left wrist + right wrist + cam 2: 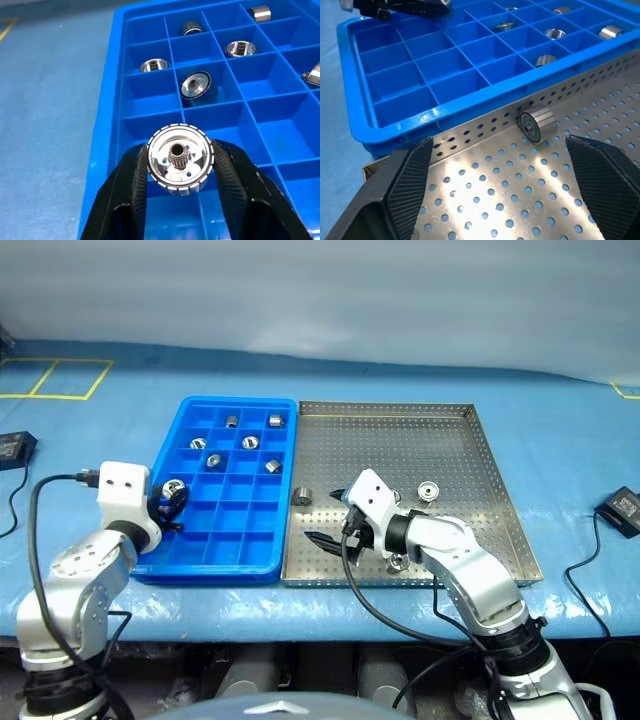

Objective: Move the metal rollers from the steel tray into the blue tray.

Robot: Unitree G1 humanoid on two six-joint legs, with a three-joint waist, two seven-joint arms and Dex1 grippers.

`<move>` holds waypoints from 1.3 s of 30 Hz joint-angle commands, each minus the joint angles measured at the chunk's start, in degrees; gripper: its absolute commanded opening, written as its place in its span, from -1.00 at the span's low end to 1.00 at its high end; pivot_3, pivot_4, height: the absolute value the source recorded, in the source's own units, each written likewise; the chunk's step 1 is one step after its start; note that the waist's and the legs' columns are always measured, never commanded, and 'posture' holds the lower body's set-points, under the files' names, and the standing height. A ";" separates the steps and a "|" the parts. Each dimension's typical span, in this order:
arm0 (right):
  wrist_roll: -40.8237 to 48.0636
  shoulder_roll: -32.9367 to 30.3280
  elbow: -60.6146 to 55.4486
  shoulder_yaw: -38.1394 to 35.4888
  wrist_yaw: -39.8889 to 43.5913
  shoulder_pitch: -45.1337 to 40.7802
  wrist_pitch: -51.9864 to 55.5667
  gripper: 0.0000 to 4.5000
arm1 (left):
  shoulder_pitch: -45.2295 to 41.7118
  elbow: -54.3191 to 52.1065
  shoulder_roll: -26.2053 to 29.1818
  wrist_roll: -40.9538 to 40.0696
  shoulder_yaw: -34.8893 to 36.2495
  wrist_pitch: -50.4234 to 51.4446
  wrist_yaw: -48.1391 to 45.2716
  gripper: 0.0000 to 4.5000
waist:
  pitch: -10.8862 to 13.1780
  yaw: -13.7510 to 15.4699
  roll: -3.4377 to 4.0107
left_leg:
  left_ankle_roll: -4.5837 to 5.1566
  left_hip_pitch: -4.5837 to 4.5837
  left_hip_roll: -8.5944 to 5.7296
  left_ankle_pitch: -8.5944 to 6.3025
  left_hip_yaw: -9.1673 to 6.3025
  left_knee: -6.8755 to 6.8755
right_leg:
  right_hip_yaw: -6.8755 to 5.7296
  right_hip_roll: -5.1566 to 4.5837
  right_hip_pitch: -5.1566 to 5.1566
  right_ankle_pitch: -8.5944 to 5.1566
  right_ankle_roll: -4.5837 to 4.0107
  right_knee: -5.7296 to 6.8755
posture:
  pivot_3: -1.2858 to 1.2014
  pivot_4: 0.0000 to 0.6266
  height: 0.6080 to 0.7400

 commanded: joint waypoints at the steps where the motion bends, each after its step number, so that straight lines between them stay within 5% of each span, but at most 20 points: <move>1: -0.19 -0.37 -2.26 -1.64 -0.85 0.83 -1.10 1.00 | -1.53 0.64 1.04 1.94 0.34 -2.10 1.60 -0.27 | 0.00 -0.21 0.00 | 0.00 -0.01 0.00 0.00 0.01 -0.03 | 0.01 -0.01 -0.03 0.00 -0.01 0.00 | 0.06 -0.52 1.00; 3: -0.30 -0.39 -2.45 -1.97 -1.28 1.17 -1.16 1.00 | -1.81 1.49 1.40 1.87 0.19 -2.48 1.18 -0.27 | 0.00 -0.41 0.00 | 0.00 -0.02 0.01 0.00 0.01 -0.06 | 0.01 -0.01 -0.07 -0.01 -0.02 0.00 | 0.06 -0.52 1.00; 9: -0.84 -0.19 -3.17 -2.38 -2.47 1.81 -1.20 1.00 | -2.74 1.20 2.46 3.33 -3.10 -2.84 0.73 0.60 | 0.00 -0.45 0.00 | -0.01 -0.02 0.01 0.00 0.02 -0.03 | 0.01 -0.02 -0.06 -0.01 -0.02 0.00 | 0.03 -0.52 1.00; 15: -0.88 -0.44 -4.07 -3.07 -3.43 2.80 -1.34 1.00 | -8.43 -0.96 -3.61 -9.31 -2.12 -7.40 -8.29 0.60 | -0.01 -0.53 -0.02 | 0.00 -0.06 -0.04 0.00 0.01 0.12 | -0.02 -0.09 0.00 0.04 0.06 0.00 | 0.01 -0.52 1.00; 26: -2.62 0.16 -3.84 -2.22 -5.26 3.68 -2.28 1.00 | -19.51 11.83 11.41 -4.84 -23.85 -11.79 -25.83 0.60 | -0.01 -3.01 0.00 | 0.00 0.00 -0.01 0.01 0.13 0.05 | 0.15 0.11 -0.05 0.04 0.05 0.04 | -0.04 -0.52 1.00; 32: -3.37 1.73 0.00 -2.71 -5.48 2.88 -4.64 1.00 | -17.47 11.91 14.41 -2.59 -23.23 -14.00 -26.11 0.60 | -0.01 -4.29 0.00 | 0.06 -0.05 0.04 -0.03 0.25 0.01 | 0.24 0.10 -0.17 0.04 0.07 0.02 | -0.08 -0.52 1.00; 39: -5.37 5.72 16.21 2.88 1.70 -9.04 -10.33 1.00 | -7.55 2.25 15.83 -4.36 -13.09 -11.35 -23.07 0.60 | 0.03 -6.12 0.01 | 0.07 0.05 0.13 -0.03 0.54 0.03 | 0.35 0.09 -0.22 0.08 0.13 0.04 | -0.03 -0.52 1.00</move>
